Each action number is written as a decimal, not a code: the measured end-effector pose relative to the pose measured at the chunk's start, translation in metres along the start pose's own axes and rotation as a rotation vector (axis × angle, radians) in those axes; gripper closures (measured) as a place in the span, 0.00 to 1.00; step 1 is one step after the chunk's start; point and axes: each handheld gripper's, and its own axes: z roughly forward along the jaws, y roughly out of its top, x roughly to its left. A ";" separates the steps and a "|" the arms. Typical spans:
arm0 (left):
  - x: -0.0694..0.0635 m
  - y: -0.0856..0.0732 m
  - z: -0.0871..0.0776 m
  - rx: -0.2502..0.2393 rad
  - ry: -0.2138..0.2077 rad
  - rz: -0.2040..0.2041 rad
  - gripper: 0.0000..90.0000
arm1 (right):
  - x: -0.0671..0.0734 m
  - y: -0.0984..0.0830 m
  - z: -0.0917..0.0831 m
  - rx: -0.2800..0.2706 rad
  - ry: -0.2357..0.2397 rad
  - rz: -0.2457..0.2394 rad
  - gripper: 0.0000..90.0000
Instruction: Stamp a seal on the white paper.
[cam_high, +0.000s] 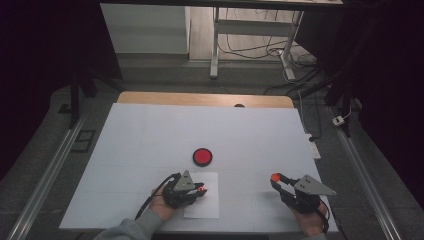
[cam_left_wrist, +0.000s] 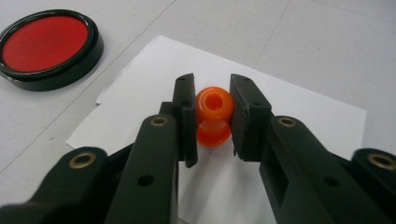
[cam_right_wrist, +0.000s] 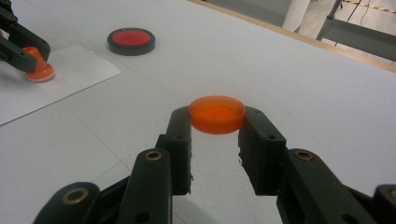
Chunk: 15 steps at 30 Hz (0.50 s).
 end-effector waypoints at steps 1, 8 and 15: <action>0.000 0.000 0.000 -0.002 -0.003 -0.002 0.82 | 0.000 0.000 0.000 0.000 0.000 0.000 0.72; 0.000 -0.001 0.000 -0.005 -0.004 -0.006 0.82 | 0.000 0.000 0.000 0.000 0.001 -0.001 0.72; 0.000 -0.001 0.000 -0.008 -0.002 -0.006 0.81 | 0.000 0.000 0.000 -0.001 0.001 -0.002 0.72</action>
